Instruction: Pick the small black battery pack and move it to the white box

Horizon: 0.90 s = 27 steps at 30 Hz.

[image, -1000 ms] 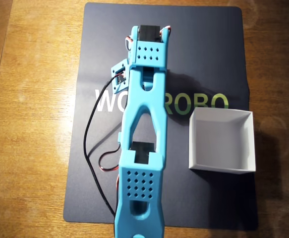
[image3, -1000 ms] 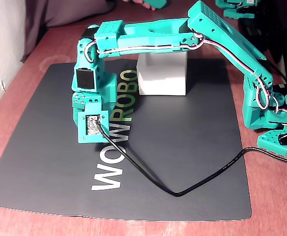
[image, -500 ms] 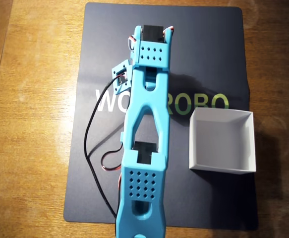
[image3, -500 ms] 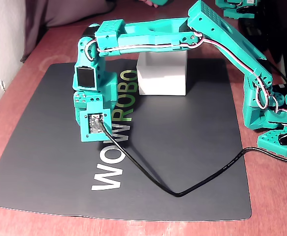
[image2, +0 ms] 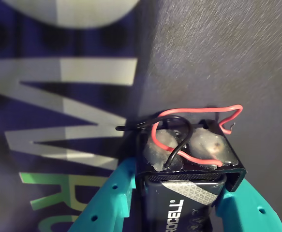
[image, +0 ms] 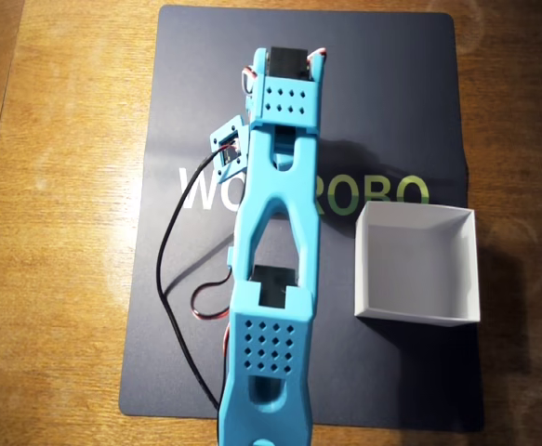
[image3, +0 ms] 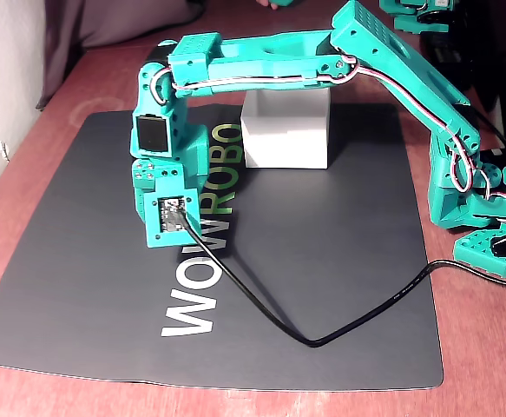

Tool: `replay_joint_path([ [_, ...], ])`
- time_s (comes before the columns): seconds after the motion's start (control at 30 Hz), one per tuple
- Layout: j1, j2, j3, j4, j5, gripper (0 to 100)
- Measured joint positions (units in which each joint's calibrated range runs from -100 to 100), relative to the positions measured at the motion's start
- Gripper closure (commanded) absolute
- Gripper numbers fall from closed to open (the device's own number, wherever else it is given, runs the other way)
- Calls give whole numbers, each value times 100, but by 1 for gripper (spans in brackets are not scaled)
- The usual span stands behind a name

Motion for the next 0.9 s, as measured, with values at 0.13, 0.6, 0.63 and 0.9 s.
replay_joint_path([
  [0.13, 99, 0, 0, 26, 0, 88],
  [0.6, 272, -136, 73, 52, 0, 90],
  [0.63, 272, -136, 73, 52, 0, 90],
  [0.9, 272, -136, 73, 52, 0, 91],
])
